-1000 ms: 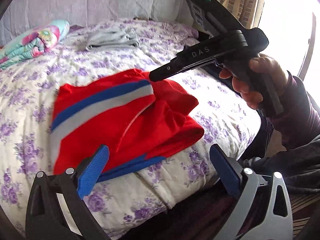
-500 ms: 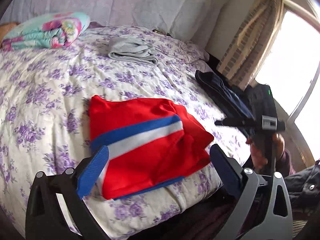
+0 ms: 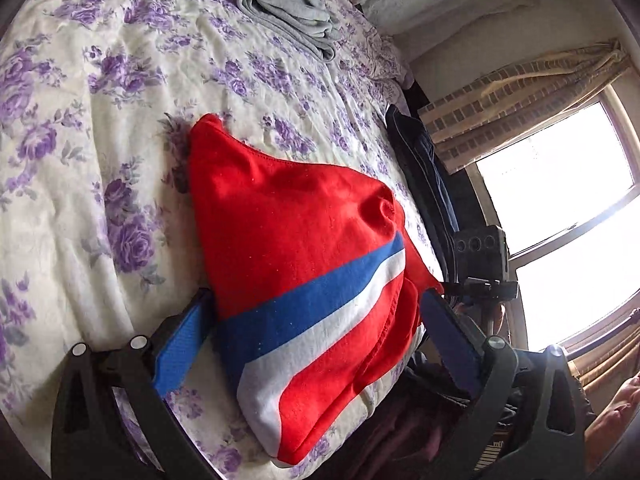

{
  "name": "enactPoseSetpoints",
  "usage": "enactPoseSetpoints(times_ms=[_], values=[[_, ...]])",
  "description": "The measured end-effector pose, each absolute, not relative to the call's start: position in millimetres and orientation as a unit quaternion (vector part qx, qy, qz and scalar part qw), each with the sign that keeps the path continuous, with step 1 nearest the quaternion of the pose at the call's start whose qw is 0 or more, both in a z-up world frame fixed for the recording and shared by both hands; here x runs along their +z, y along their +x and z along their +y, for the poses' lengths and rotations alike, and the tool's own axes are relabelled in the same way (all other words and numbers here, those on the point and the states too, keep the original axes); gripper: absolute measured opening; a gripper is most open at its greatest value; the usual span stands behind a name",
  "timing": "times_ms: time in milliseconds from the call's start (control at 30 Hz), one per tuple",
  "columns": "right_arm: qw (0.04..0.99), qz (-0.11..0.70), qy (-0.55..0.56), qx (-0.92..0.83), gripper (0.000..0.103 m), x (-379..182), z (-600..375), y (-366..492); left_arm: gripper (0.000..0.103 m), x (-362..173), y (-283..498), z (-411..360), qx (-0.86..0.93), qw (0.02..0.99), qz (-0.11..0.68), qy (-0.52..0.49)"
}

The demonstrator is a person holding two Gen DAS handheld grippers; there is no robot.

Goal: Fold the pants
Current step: 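Grasp the folded red pants with the right gripper and carry them toward the grey cloth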

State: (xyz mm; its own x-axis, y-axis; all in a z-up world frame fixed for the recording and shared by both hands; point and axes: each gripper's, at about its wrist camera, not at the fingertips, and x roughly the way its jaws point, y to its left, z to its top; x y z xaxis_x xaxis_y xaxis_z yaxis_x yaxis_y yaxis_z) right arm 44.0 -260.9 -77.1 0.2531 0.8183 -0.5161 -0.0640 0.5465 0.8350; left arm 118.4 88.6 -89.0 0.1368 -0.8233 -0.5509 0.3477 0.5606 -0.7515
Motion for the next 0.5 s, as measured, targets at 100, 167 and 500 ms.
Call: enactPoseSetpoints(times_ms=[100, 167, 500], values=[[0.689, 0.557, 0.357, 0.295, 0.100, -82.0, -255.6, 53.8, 0.098, -94.3, 126.4, 71.4, -0.404, 0.710, 0.545, -0.187], [0.688, 0.570, 0.345, 0.287, 0.100, -82.6, -246.6, 60.0, 0.098, -93.0, 129.3, 62.2, -0.404, 0.712, 0.550, -0.167], [0.688, 0.571, 0.314, 0.318, 0.100, -80.9, -189.8, 89.9, 0.098, -100.3, 144.5, 53.6, -0.447, 0.686, 0.540, -0.194]])
